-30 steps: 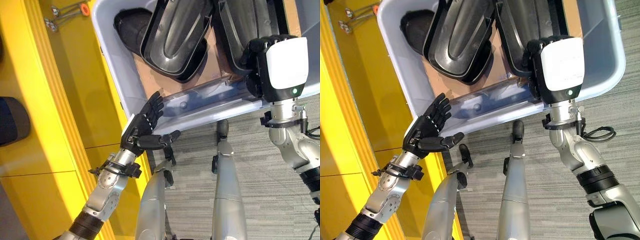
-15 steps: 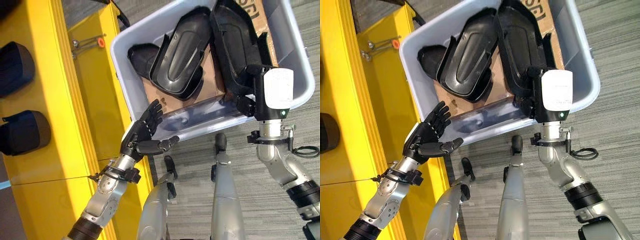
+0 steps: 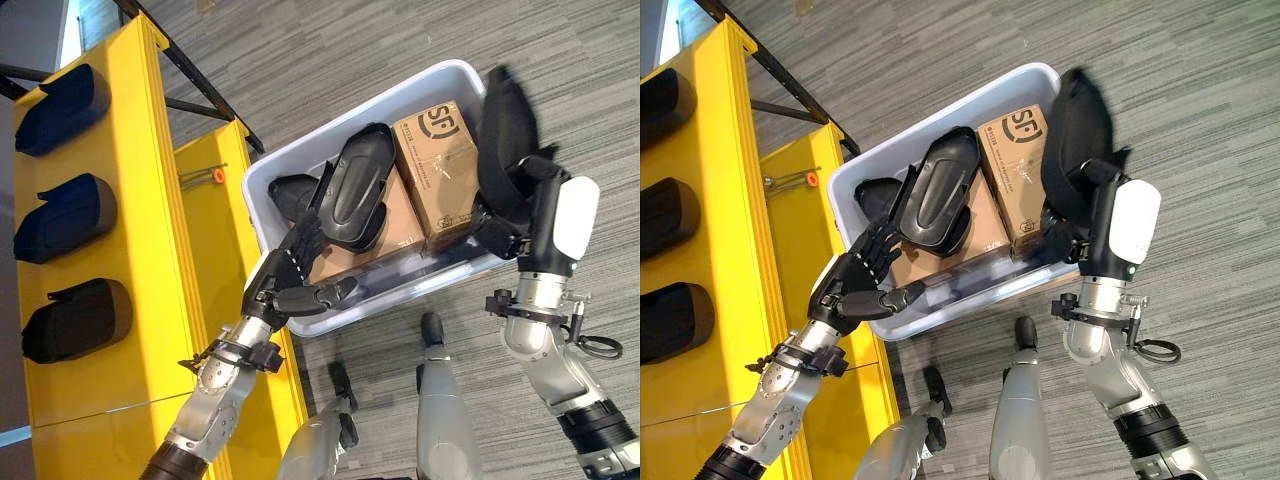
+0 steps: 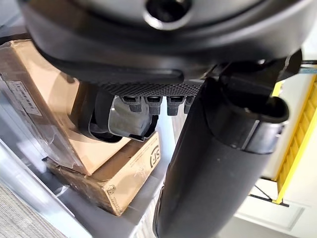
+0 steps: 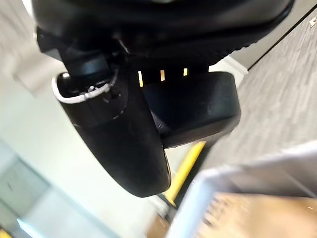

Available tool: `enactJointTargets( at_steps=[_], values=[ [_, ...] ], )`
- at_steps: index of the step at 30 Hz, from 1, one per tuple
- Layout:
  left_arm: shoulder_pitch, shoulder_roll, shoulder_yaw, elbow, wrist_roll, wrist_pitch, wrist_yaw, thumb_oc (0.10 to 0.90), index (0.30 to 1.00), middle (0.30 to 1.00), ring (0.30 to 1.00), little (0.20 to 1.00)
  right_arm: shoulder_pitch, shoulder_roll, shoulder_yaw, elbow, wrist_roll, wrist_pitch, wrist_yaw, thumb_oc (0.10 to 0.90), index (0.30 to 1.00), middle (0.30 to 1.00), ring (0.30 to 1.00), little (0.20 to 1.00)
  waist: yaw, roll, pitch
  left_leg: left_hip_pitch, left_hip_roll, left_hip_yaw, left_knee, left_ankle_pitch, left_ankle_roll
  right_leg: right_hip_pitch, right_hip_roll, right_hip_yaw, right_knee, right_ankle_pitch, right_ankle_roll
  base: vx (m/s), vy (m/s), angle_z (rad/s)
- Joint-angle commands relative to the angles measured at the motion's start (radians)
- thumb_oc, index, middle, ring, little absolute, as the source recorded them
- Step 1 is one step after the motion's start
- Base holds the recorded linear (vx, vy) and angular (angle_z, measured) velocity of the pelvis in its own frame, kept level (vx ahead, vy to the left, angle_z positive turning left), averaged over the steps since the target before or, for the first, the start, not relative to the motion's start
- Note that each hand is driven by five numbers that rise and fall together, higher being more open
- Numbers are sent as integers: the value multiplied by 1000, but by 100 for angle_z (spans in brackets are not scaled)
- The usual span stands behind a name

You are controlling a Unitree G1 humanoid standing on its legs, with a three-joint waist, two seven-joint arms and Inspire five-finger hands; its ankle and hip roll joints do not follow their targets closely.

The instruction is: Move parts from the plastic box to the shelf.

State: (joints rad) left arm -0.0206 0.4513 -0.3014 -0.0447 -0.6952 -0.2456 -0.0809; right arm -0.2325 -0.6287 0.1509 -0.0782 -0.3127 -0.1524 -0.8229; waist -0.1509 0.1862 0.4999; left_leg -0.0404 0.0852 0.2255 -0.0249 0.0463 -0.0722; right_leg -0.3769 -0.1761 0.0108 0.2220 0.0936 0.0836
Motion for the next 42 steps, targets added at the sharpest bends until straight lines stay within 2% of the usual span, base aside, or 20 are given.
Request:
enactJointTargets(
  at_steps=[1, 7, 14, 16, 20, 23, 25, 26, 27, 29, 30, 31, 32, 38, 40, 41, 42],
  values=[
    [56, -1, 72, -105, -36, -68, -29, 900, 1000, 1000, 1000, 1000, -22, -31, -78, -197, -17, -137, -49, 400, 300, 300, 300, 300, -11, 10, -85, -59, 16, -34, 108, -94, 21, 120, 20, -49, 11, -211, -64, 74, -11, 0],
    [81, -20, 71, -100, -12, -46, -43, 900, 1000, 1000, 1000, 1000, 30, -31, -92, -230, -2, -174, -10, 400, 300, 300, 300, 300, -2, -5, -142, -9, 24, -41, 106, -102, 20, 198, 19, -69, -19, -213, -67, 60, -46, 5],
    [107, -41, 60, -96, -31, -26, -45, 900, 1000, 1000, 1000, 1000, 27, -50, -77, -280, 36, -182, 77, 400, 300, 300, 300, 300, 12, -10, -164, 9, 42, -60, 145, -100, 14, 222, 26, -86, 27, -255, -95, 17, -50, 1],
    [124, -47, 57, -89, -46, -23, -80, 900, 1000, 1000, 1000, 1000, 20, -63, -68, -294, 60, -199, 108, 400, 300, 300, 300, 300, 21, -14, -165, 9, 58, -76, 162, -80, 10, 220, 31, -97, 74, -285, -112, -30, -81, 7],
    [131, -46, 41, -84, -35, -25, -112, 900, 1000, 1000, 1000, 1000, -2, -68, -47, -303, 92, -217, 150, 400, 300, 300, 300, 300, 33, -19, -166, 4, 73, -96, 171, -58, 4, 208, 31, -109, 122, -308, -123, -51, -89, 15],
    [139, -43, 11, -71, -30, -42, -112, 900, 1000, 1000, 1000, 1000, -38, -66, -14, -306, 116, -220, 190, 400, 300, 300, 300, 300, 40, -18, -170, 3, 106, -110, 153, 3, -13, 210, 37, -118, 137, -324, -135, -10, -33, 10],
    [139, -37, -10, -55, -10, -83, -140, 900, 1000, 1000, 1000, 1000, -67, -69, 13, -317, 116, -213, 206, 400, 300, 300, 300, 300, 41, -20, -175, 1, 152, -87, 128, 71, -29, 218, 29, -137, 148, -336, -142, -58, -16, 19],
    [134, -29, -23, -54, 8, -111, -162, 900, 1000, 1000, 1000, 1000, -72, -71, 15, -321, 112, -200, 204, 400, 300, 300, 300, 300, 33, -25, -183, -4, 179, -40, 129, 95, -37, 228, 20, -162, 146, -340, -146, -100, -38, 26],
    [129, -25, -28, -56, 11, -119, -174, 900, 1000, 1000, 1000, 1000, -74, -73, 13, -324, 109, -190, 200, 400, 300, 300, 300, 300, 26, -30, -185, -1, 184, -7, 136, 93, -40, 236, 8, -180, 147, -346, -145, -134, -56, 49],
    [102, -13, -39, -66, 32, -127, -182, 900, 1000, 1000, 1000, 1000, -73, -78, 12, -326, 94, -174, 186, 400, 300, 300, 300, 300, 13, -33, -202, 2, 182, 72, 161, 72, -37, 253, -10, -235, 125, -339, -145, -133, -66, 99],
    [97, -11, -40, -68, 42, -131, -181, 900, 1000, 1000, 1000, 1000, -72, -78, 11, -326, 93, -175, 186, 400, 300, 300, 300, 300, 11, -33, -205, 1, 180, 79, 167, 66, -35, 255, -12, -243, 121, -337, -144, -93, -114, 117],
    [70, 1, -50, -86, 65, -142, -185, 900, 1000, 1000, 1000, 1000, -64, -78, 5, -325, 85, -171, 179, 400, 300, 300, 300, 300, 6, -40, -223, 14, 156, 111, 207, 16, -40, 271, -22, -267, 103, -344, -136, -92, -118, 106],
    [53, 8, -55, -104, 74, -142, -183, 900, 1000, 1000, 1000, 1000, -61, -76, 4, -324, 80, -167, 175, 400, 300, 300, 300, 300, 4, -41, -231, 19, 143, 134, 227, -8, -32, 277, -22, -285, 84, -335, -134, -114, -133, 114],
    [-4, 39, -87, -201, 146, -104, -156, 900, 1000, 1000, 1000, 1000, -49, -50, 2, -314, 76, -180, 191, 400, 300, 300, 300, 300, -3, -52, -269, 59, 113, 212, 343, -79, -9, 317, -1, -344, -13, -287, -126, -88, -30, 75],
    [-13, 45, -95, -218, 143, -95, -144, 900, 1000, 1000, 1000, 1000, -50, -48, 3, -311, 79, -179, 196, 400, 300, 300, 300, 300, -3, -54, -278, 72, 106, 224, 329, -92, -2, 323, 3, -354, -31, -276, -120, -120, 100, 37],
    [-26, 51, -103, -232, 148, -86, -152, 900, 1000, 1000, 1000, 1000, -53, -48, 4, -308, 65, -174, 192, 400, 300, 300, 300, 300, -8, -54, -288, 98, 108, 271, 267, -94, 7, 329, 1, -378, -53, -261, -110, -151, 211, 23],
    [-31, 54, -110, -239, 153, -84, -161, 900, 1000, 1000, 1000, 1000, -54, -46, 7, -308, 63, -177, 196, 400, 300, 300, 300, 300, -9, -55, -292, 105, 107, 280, 235, -94, 11, 328, -1, -384, -52, -256, -104, -160, 247, 36]
  ],
)
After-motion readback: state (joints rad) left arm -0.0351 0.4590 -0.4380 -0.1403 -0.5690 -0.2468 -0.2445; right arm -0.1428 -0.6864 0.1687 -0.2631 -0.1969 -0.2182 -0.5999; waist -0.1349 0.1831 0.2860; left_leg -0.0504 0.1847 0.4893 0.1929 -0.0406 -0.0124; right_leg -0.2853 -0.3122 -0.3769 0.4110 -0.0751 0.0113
